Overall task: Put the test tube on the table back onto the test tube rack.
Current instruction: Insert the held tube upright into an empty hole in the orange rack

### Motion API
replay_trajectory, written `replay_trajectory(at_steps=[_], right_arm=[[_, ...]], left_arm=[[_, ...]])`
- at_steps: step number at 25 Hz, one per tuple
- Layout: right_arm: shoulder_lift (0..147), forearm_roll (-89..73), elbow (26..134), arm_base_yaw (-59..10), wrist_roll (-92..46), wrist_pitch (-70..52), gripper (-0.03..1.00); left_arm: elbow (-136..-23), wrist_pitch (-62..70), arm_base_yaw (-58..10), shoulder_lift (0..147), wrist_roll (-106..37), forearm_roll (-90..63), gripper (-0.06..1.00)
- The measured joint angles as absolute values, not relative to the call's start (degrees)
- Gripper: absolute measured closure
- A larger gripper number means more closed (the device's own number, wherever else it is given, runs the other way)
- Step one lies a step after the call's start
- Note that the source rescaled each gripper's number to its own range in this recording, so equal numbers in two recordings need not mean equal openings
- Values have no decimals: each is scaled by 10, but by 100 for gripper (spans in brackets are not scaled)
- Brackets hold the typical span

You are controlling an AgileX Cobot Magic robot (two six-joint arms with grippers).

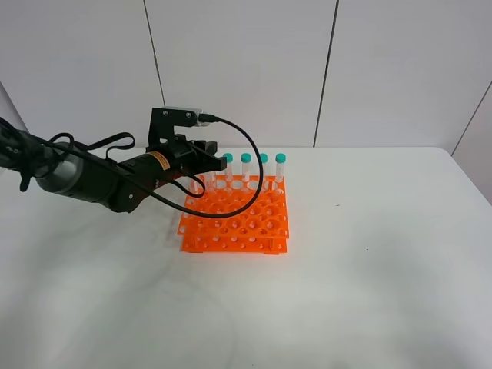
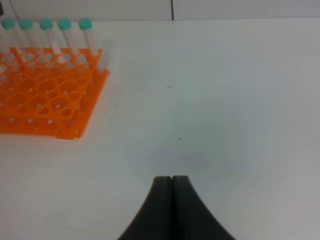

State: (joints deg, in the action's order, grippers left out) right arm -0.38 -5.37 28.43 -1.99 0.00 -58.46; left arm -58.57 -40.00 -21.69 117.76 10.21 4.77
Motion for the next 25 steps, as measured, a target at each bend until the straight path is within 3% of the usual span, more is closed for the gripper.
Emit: replay_trajectory(at_steps=[25], right_arm=[[-4, -55, 284, -20, 0, -585, 97]], left_arm=[[-576, -409, -217, 1184, 103, 47, 94]])
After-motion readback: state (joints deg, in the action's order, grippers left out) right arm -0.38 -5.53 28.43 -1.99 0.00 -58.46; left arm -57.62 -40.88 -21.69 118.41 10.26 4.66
